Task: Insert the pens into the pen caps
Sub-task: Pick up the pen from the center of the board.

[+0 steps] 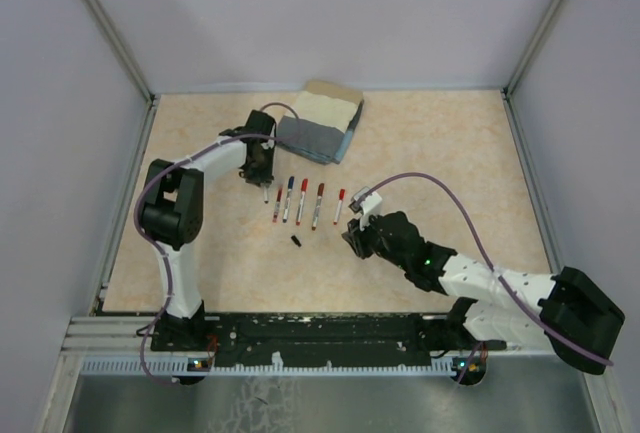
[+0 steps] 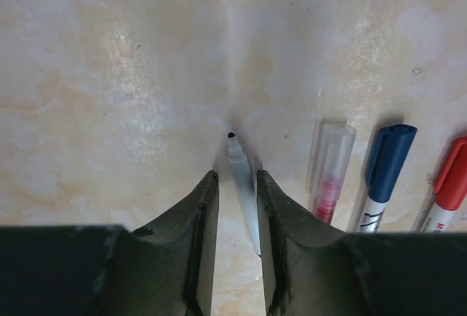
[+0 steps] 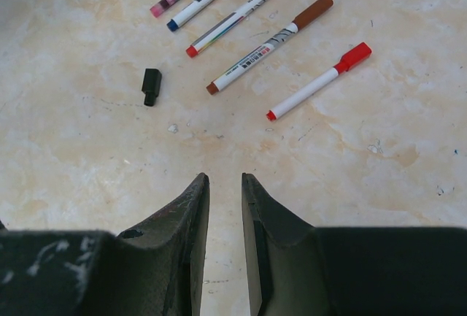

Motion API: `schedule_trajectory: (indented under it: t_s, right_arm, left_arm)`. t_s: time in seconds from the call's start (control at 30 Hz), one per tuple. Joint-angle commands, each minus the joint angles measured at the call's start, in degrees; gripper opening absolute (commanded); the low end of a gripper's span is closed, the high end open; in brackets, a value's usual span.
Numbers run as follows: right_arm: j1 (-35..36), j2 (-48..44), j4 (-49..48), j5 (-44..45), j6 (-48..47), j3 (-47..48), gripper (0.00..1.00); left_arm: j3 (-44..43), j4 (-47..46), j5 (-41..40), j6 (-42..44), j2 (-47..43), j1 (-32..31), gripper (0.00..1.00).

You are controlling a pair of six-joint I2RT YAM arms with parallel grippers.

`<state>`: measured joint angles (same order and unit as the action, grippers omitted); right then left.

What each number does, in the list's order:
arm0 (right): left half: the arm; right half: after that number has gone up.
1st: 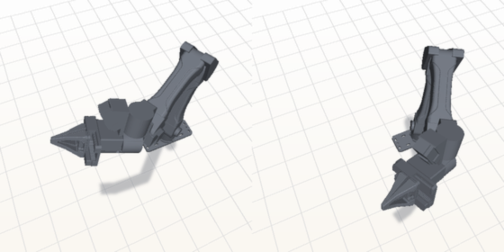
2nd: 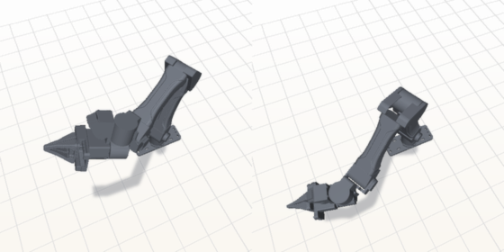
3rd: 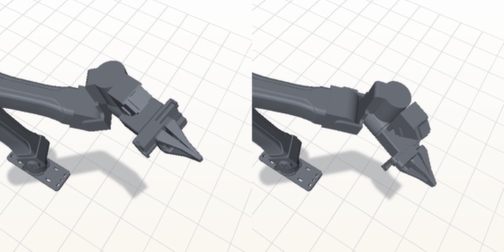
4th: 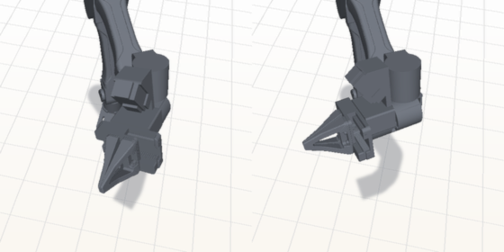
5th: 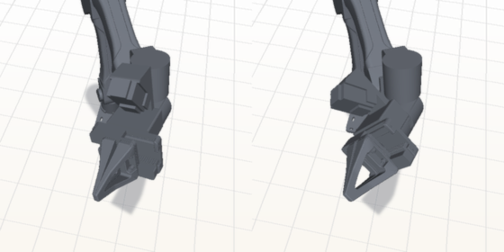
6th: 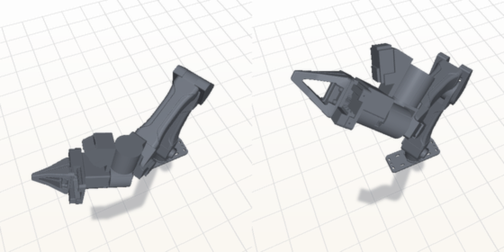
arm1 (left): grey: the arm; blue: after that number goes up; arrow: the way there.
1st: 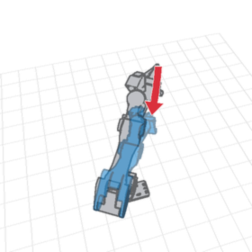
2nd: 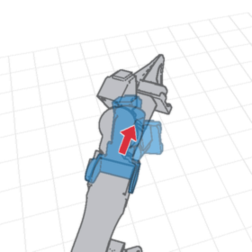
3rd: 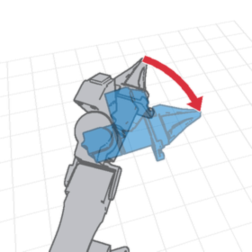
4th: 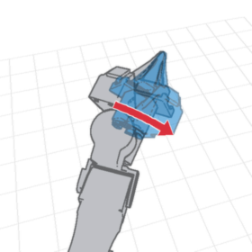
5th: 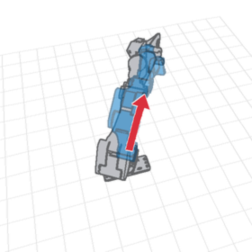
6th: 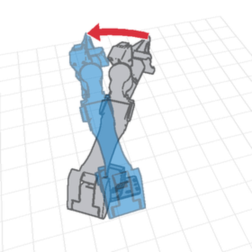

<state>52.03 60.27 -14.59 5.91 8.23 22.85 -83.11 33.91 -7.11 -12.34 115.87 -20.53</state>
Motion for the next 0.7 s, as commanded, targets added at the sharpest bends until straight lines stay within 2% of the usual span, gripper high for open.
schedule_trajectory:
  t_s: [0.0, 0.13, 0.27, 0.47, 0.67]
  right_arm:
    - [0.7, 0.3, -4.1, -0.1, 0.7, 0.5, 0.25]
    - [0.7, 1.0, -4.4, -0.3, 0.7, 0.7, 0.25]
    - [0.7, 1.6, -4.5, -0.8, 0.9, 1.5, 0.25]
    - [0.7, 2.3, -4.6, 0.0, 4.0, 2.9, 0.25]
    - [0.7, 4.4, -4.6, 3.1, 14.6, 4.7, 0.26]
  left_arm:
    - [3.0, 3.7, -0.6, 0.2, -0.5, -0.3, 0.28]
    - [7.4, 4.0, -1.3, -0.3, -3.0, -0.3, 0.18]
    - [11.2, 4.5, -1.5, -0.6, -6.1, -0.1, 0.14]
    - [15.9, 4.4, 2.3, -0.6, -13.2, -0.1, 0.13]
    - [20.2, 3.2, 9.0, -1.0, -22.8, -0.2, 0.15]
